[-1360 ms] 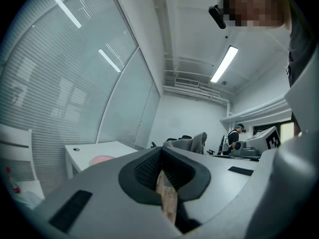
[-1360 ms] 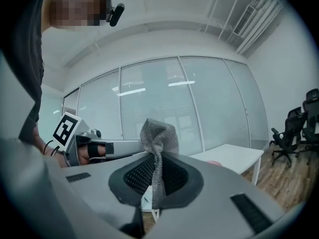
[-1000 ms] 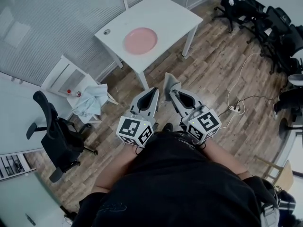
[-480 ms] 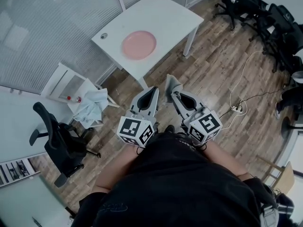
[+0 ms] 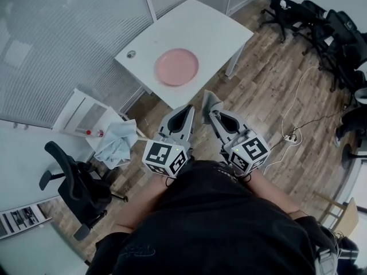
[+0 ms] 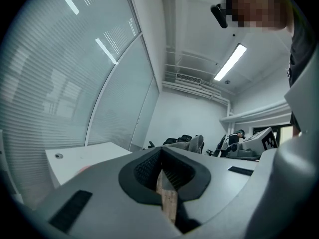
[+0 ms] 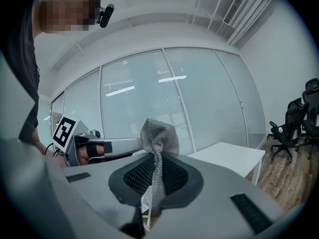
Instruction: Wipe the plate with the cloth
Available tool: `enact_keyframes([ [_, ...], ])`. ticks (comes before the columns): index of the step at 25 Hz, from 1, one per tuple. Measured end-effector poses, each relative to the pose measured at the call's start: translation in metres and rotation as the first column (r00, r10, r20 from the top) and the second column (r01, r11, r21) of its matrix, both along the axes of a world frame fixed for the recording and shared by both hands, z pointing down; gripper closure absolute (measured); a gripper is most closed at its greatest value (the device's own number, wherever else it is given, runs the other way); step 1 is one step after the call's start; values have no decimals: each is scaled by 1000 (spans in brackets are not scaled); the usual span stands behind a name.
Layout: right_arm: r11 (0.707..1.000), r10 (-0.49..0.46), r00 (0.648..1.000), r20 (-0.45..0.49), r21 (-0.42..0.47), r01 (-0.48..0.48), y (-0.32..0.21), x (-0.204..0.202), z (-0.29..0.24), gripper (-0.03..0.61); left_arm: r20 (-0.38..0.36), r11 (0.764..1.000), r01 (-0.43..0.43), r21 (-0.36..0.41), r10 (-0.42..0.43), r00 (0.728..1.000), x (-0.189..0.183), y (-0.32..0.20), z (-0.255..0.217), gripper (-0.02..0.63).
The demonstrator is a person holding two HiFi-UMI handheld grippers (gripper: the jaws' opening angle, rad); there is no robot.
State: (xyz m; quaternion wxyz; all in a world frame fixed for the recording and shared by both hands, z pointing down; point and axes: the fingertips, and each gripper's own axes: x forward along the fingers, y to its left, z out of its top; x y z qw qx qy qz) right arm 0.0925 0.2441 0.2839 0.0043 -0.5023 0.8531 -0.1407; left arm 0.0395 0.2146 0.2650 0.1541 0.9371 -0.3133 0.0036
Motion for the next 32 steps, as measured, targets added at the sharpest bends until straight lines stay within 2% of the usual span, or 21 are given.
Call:
enact_keyframes([
  [9, 1000, -8, 1000, 1, 29, 8, -58, -60, -14, 543, -10, 999, -29, 40, 29, 1000, -52, -55, -19, 597],
  [16, 999, -33, 999, -10, 23, 33, -84, -95, -12, 543, -22, 1000, 2, 15, -2, 1000, -91, -83, -11, 597],
  [22, 998, -60, 998, -11, 3, 60, -99, -106, -7, 543, -37, 1000, 24, 1, -24, 999, -101, -98, -10, 597],
  [32, 992, -122, 992, -4, -18, 122, -137, -110, 1, 543, -22, 996, 82, -36, -82, 996, -105, -133, 2, 597],
])
